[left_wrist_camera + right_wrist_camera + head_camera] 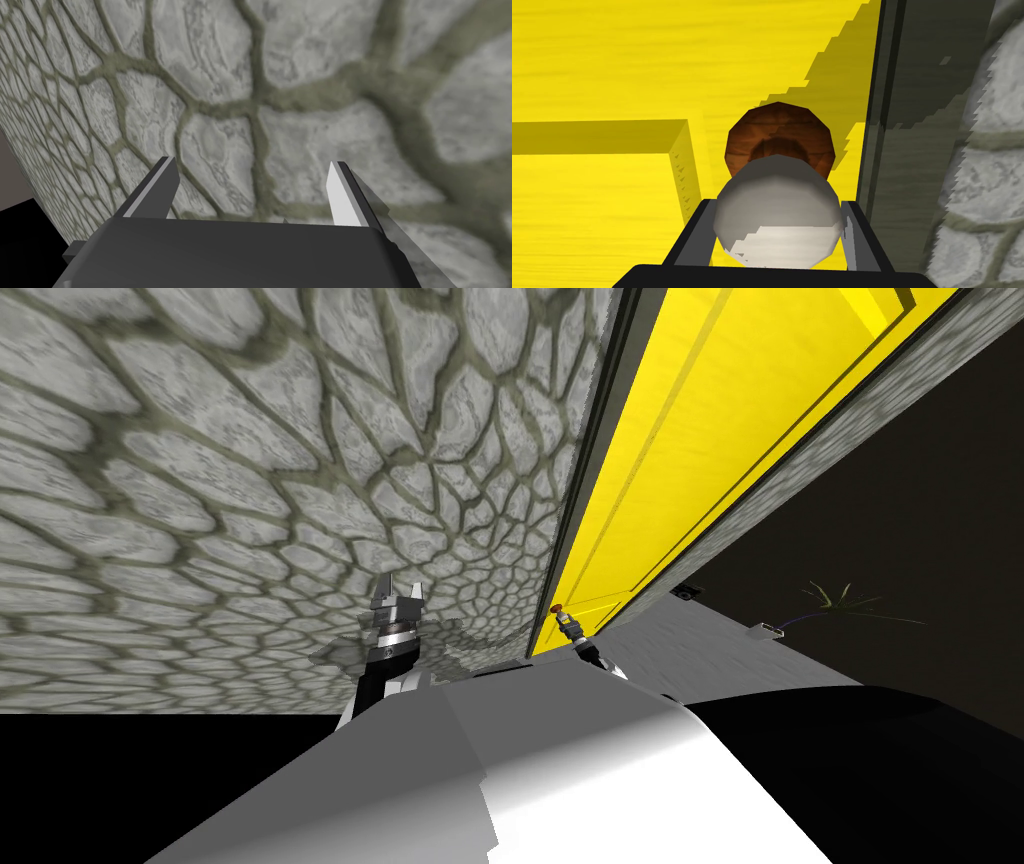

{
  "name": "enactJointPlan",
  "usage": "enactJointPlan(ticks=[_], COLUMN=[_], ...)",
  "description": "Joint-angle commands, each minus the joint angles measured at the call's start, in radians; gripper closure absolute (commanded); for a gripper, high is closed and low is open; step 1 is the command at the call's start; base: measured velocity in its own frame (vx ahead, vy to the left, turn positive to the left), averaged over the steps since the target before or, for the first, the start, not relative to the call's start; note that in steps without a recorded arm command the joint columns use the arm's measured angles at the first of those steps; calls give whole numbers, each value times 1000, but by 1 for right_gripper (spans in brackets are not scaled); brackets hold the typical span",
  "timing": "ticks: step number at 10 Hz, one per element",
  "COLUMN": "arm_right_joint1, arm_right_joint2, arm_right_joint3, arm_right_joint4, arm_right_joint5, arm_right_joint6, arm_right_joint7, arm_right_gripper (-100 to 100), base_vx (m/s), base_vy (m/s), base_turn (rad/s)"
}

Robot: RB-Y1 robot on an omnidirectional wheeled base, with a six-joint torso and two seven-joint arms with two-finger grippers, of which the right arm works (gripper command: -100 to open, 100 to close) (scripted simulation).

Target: Pull the door open

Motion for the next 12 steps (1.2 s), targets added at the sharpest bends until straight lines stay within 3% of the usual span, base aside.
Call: enactJointPlan(ticks=[1,8,12], arm_right_joint1=[1,1,1], arm_right_joint2=[0,4,8], arm_right_joint3=[-1,7,13], arm_right_joint4=[1,-9,-16], arm_right_joint5=[0,-44,-78], arm_right_joint6=[1,15,26], arm_right_joint7=[0,-131,-235], arm_right_gripper=[100,100,100], base_vx=[0,-44,-56], base_vy=[0,-27,-31], base_turn=[0,79,98])
